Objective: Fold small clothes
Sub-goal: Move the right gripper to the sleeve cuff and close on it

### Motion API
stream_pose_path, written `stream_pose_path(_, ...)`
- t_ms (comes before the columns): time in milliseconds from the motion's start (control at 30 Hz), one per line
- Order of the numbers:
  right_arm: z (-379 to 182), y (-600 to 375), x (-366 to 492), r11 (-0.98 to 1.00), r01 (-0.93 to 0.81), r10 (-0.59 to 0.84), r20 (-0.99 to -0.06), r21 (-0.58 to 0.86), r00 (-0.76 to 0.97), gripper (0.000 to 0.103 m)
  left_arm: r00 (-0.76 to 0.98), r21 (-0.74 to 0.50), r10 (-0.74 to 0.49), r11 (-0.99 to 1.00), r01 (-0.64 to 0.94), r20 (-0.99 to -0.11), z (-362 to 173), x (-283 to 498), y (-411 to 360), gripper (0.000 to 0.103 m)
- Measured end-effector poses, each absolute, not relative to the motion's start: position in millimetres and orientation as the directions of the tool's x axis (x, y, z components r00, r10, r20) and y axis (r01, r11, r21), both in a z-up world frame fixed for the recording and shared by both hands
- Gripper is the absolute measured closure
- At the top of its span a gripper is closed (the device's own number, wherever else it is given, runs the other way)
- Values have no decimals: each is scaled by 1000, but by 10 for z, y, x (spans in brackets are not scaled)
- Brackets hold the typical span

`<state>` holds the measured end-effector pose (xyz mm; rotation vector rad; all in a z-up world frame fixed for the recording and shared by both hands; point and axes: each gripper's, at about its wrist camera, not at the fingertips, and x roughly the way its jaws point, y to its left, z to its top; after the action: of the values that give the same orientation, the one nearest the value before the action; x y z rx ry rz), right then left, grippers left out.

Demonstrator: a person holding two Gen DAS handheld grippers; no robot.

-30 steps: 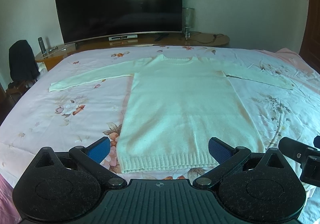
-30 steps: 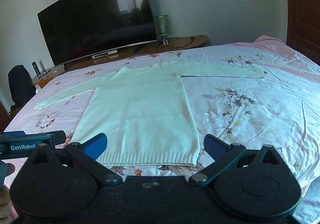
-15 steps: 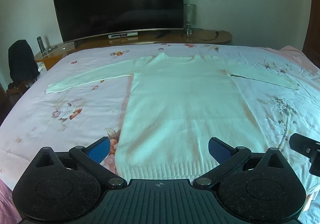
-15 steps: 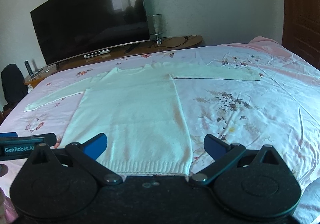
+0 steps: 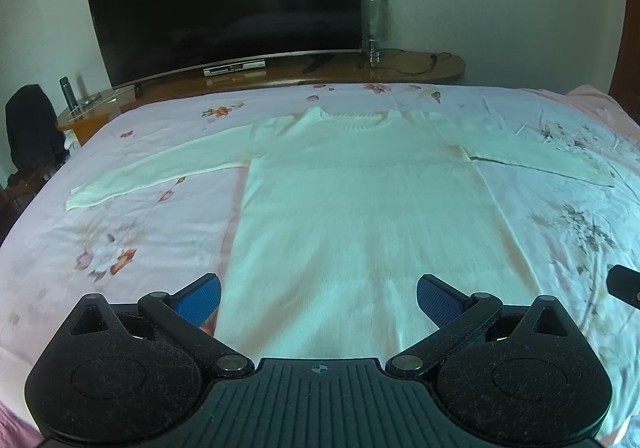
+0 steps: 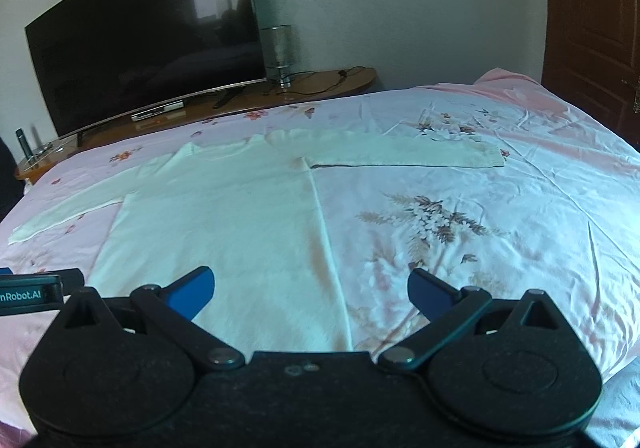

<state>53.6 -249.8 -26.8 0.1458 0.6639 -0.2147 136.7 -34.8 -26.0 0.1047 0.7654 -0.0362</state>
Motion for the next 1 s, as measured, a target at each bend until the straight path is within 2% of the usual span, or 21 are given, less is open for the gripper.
stream_pose_path(767, -624, -3602, 2054, 924, 379, -253, -658, 53, 709, 1, 682, 107, -7, 986, 125, -731, -735, 3223, -1216, 0)
stream_pose_path(900, -762, -3941, 2349, 903, 426, -280, -680, 52, 677, 9, 668, 111, -18, 983, 149, -744, -884, 3557, -1437, 0)
stream_pose_path(967, -851, -4143, 2461, 888, 457, -296, -692, 56, 659, 22, 666, 115, -21, 980, 160, -745, -951, 3698, -1537, 0)
stream_pose_path(1000, -903, -4254, 2520, 878, 475, -305, -703, 53, 642, 23, 662, 120, -18, 979, 162, -749, -991, 3769, -1594, 0)
